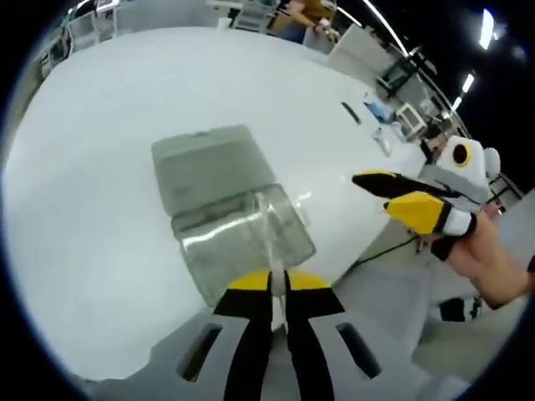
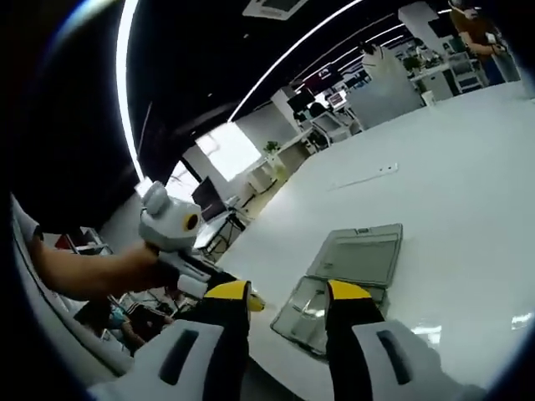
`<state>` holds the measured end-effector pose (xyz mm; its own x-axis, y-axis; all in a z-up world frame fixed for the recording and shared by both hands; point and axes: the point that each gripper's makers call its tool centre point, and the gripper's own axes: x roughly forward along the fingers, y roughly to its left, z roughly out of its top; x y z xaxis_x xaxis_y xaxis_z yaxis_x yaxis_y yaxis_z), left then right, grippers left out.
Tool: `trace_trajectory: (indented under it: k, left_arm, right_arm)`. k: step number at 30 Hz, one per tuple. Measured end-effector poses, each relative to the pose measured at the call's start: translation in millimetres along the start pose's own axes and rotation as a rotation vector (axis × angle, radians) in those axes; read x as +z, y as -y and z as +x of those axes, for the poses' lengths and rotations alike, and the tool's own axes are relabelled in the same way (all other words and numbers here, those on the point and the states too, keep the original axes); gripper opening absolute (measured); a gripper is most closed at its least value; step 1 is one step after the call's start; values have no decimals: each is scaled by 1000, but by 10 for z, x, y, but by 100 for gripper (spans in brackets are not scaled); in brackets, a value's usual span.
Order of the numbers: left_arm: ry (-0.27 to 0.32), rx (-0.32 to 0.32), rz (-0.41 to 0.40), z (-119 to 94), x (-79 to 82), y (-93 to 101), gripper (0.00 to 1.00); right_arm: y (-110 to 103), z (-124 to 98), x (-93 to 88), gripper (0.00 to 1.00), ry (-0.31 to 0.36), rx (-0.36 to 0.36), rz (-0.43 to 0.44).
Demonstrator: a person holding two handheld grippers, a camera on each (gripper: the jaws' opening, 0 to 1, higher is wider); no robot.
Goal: Insert the divider into the dual guide fixture by aligning both edges with the guide slots and pushing it downward to the bottom, including one-sided entry, uneven engagement, binding, and posture correction.
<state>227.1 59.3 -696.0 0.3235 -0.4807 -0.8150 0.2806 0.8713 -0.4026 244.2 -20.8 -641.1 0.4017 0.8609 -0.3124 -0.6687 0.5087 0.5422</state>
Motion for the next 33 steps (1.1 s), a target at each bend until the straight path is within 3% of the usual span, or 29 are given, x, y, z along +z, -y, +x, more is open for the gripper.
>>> trace_trajectory:
  k: [10,18,23,33]
  left_arm:
    - [-133,56,-94,117,-45,-182,2]
    - [-202,76,-168,228,-92,-224,2]
    - [-210,93,-203,279,-83,-272,2]
    - [-231,113,-242,345,-94,-332,2]
  right_arm:
    - [-192,-50,-90,35,-26,48,-198]
    - [-299,-89,-263,38,-84,77,-358]
    - [-308,-124,-384,42,-123,73,-438]
    - [-275,-174,-422,49,-152,67,-510]
